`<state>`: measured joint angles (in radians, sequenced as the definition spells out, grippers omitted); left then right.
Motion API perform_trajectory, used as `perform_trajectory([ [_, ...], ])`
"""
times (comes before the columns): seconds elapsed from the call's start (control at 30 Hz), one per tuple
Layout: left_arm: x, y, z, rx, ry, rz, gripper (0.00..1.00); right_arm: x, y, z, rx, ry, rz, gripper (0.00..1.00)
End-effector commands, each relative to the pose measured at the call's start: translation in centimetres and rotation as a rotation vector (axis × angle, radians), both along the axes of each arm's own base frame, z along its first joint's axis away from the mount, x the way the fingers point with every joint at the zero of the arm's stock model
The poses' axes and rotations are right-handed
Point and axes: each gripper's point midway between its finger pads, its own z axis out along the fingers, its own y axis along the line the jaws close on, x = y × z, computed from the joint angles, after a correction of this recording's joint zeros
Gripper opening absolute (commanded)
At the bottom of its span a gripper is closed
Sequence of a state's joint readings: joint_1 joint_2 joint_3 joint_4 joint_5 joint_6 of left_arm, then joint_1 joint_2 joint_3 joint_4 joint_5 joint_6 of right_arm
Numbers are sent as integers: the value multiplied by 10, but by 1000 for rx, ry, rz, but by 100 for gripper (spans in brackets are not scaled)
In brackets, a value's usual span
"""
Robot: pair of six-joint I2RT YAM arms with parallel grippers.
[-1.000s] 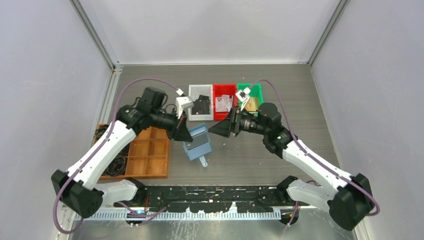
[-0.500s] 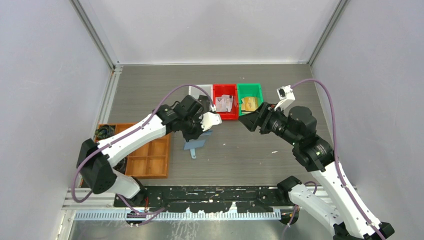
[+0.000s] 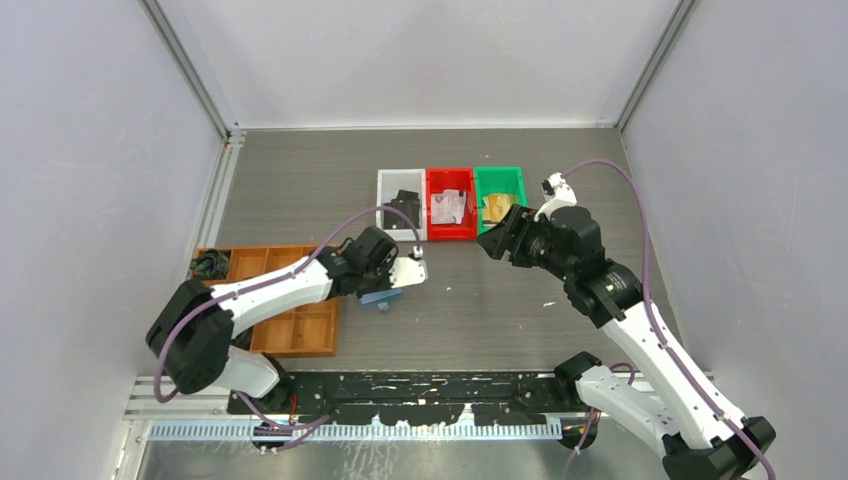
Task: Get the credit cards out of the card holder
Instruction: Place the card holder at the center of the board, then close the card holder at the center of the board.
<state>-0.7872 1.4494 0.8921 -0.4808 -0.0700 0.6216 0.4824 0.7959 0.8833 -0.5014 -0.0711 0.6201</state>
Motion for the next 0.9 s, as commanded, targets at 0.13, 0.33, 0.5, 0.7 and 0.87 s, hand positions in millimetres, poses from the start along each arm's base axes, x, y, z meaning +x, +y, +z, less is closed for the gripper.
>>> perform_trajectory([
  [0.13,-21,18,-2,28,-51,-107,39,24,9,2,28,3,-27,69],
  [0.33,-93,2,-1,-90,360,-130,40,27,10,5,71,-1,-50,71],
  [0.5,-107,-7,16,-145,516,-115,33,30,7,9,85,-12,-64,73],
  [0.7,-46,-4,72,-244,514,89,82,46,-24,3,35,-31,-195,79],
  [0.87,10,16,127,-483,364,310,100,70,-96,-14,-148,-91,-537,99],
])
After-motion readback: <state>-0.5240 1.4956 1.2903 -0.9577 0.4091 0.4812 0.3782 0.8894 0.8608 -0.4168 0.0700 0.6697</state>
